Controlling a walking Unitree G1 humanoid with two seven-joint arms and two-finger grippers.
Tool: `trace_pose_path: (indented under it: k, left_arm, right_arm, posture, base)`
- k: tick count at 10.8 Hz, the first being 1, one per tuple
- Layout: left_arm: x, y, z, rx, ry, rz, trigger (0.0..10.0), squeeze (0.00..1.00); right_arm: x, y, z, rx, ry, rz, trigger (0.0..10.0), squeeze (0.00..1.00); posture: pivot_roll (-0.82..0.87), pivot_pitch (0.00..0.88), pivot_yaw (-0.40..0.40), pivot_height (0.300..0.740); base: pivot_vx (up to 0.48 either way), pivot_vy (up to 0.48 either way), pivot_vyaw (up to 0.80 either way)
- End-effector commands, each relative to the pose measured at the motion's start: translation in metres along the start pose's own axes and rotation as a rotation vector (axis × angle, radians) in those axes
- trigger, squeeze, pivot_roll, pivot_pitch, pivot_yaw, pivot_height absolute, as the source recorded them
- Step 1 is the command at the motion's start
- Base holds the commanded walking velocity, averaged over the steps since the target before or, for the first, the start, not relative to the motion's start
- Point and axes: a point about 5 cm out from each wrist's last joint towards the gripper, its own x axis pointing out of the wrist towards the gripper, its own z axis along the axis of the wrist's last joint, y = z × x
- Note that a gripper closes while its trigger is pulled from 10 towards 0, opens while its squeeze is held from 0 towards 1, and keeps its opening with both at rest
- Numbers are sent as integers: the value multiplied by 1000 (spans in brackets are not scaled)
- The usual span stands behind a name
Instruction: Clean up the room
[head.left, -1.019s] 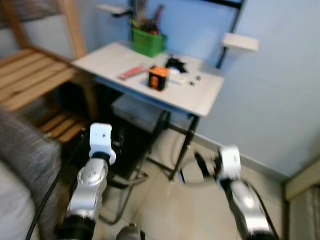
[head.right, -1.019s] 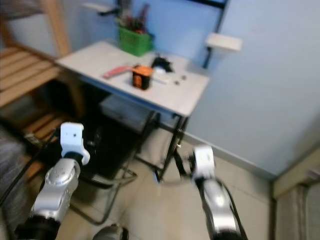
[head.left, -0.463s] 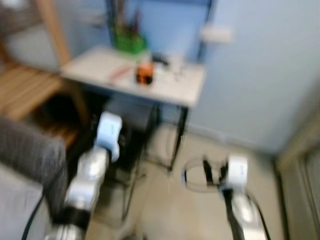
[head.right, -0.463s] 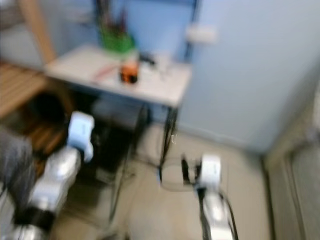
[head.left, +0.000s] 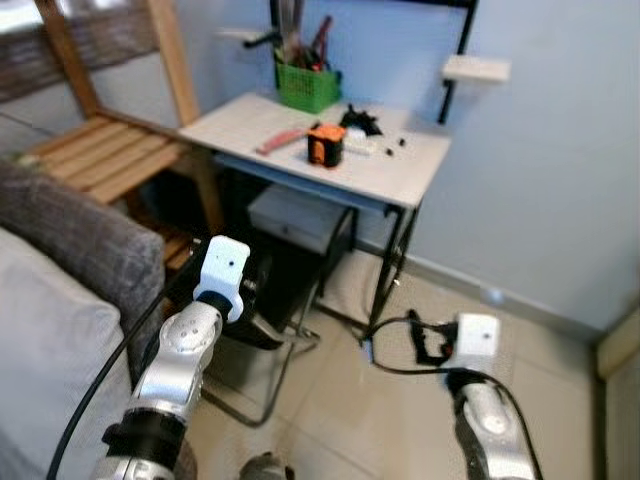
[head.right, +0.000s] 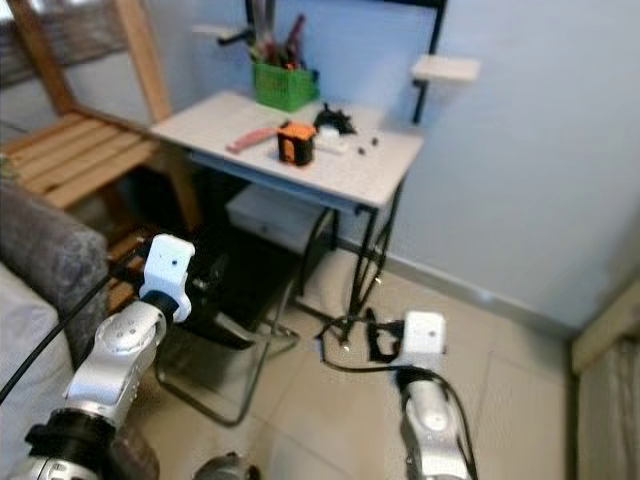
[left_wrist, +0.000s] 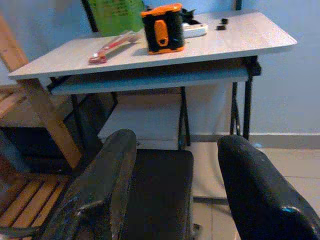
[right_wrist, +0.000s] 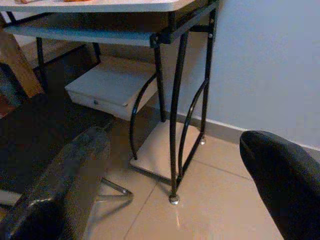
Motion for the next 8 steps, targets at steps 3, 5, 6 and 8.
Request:
trace_pose_path:
  k: [3,5,6,8]
  left_arm:
    - [4,-7,-6,-51,13,49,10000,0]
    - [9,-6,-13,-68,39,68,10000,0]
    - [15,-2,-11,-72,45,86,10000,0]
    - [30,27,4,-19,46,117,10000,0]
  right_arm:
    - [9,-10,11,-58,0,55,10000,0]
    - [21,-10,19,-81,-2,75,10000,0]
    - [28,-10,26,-75,-12,71,10000,0]
    - [37,-11,39,-57,-45,67,10000,0]
  posture:
    - [168,0,-19,728]
    - [172,0,-46,728]
    - [168,0,-48,728]
    - [124,0,-23,728]
  base:
    - [0,0,0]
    - [0,0,0]
    - [0,0,0]
    - [0,0,0]
